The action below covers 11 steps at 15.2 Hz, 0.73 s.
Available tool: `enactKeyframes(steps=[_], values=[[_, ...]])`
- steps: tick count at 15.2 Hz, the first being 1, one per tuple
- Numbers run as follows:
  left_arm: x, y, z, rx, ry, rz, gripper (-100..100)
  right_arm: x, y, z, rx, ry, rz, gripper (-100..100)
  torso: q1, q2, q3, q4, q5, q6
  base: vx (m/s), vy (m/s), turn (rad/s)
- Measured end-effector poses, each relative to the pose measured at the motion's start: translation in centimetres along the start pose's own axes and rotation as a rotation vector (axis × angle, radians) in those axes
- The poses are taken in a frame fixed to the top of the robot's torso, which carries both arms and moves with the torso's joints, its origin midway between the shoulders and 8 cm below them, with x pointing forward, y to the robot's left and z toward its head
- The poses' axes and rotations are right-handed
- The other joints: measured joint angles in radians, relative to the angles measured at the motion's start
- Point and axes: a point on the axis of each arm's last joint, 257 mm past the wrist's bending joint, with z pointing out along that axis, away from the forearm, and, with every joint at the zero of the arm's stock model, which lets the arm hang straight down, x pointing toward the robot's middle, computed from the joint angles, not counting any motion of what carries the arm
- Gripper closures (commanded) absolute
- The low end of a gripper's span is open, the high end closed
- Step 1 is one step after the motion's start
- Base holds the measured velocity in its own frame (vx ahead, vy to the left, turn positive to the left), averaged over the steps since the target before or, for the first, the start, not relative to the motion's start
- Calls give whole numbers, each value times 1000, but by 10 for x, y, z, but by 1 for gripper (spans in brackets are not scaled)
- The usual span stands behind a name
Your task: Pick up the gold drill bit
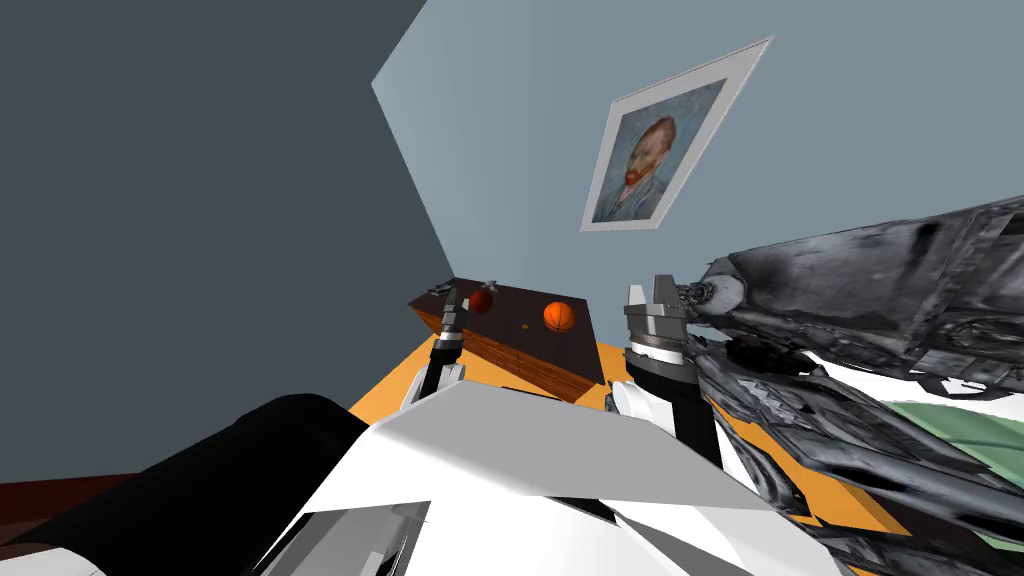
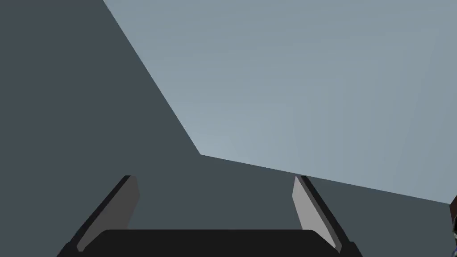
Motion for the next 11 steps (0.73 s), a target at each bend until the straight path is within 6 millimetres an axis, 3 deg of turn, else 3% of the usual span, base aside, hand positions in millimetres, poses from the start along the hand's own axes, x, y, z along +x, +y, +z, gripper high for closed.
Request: enactKeyframes(steps=[5, 11], values=[[6, 33, 4, -63, 58, 48, -100, 0, 0, 0, 0, 0, 0, 0, 3, -1, 0, 0, 1, 0, 3, 25, -135], [9, 89, 7, -166, 94, 100, -100, 0, 0, 0, 0, 0, 0, 0, 3, -1, 0, 0, 1, 0, 1, 31, -169]])
